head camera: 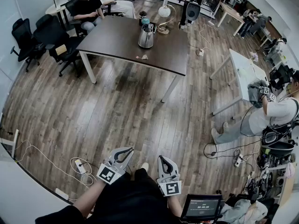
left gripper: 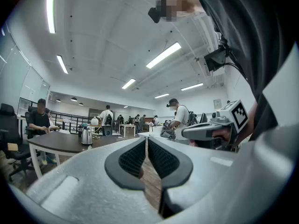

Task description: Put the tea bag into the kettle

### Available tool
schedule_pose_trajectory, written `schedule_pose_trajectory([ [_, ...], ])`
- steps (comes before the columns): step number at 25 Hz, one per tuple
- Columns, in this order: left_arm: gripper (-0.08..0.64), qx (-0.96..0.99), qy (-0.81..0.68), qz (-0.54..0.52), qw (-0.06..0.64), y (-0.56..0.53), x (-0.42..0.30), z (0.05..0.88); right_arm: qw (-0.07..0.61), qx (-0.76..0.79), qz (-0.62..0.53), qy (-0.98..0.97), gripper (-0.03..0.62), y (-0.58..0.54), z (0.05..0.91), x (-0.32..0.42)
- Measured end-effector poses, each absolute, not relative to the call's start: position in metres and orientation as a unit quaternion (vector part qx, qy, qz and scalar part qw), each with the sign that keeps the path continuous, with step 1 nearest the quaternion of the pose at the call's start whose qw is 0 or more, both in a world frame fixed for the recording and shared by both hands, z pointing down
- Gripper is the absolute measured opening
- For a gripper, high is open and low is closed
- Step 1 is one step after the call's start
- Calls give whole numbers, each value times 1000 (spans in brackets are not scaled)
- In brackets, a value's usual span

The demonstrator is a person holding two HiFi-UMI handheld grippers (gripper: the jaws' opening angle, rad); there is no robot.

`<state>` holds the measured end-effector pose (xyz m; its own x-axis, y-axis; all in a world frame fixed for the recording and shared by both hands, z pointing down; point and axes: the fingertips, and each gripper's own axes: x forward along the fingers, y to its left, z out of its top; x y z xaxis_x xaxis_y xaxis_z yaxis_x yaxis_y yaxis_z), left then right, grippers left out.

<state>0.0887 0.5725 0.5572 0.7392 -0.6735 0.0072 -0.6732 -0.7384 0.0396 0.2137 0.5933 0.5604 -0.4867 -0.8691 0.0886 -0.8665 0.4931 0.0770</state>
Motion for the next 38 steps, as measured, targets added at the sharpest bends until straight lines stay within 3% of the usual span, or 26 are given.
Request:
schedule_pose_trajectory([
  [17, 2, 926, -377, -8, -23, 596, 24, 545, 39, 476, -20, -878, 6, 613, 548, 144],
  [24, 0, 921, -391, 7, -1, 594, -6, 546, 52, 490, -44, -869, 6, 611, 553, 116],
  [38, 0, 928, -371, 26, 6, 549, 8, 553, 55, 466, -22, -883, 6, 555, 572, 112],
])
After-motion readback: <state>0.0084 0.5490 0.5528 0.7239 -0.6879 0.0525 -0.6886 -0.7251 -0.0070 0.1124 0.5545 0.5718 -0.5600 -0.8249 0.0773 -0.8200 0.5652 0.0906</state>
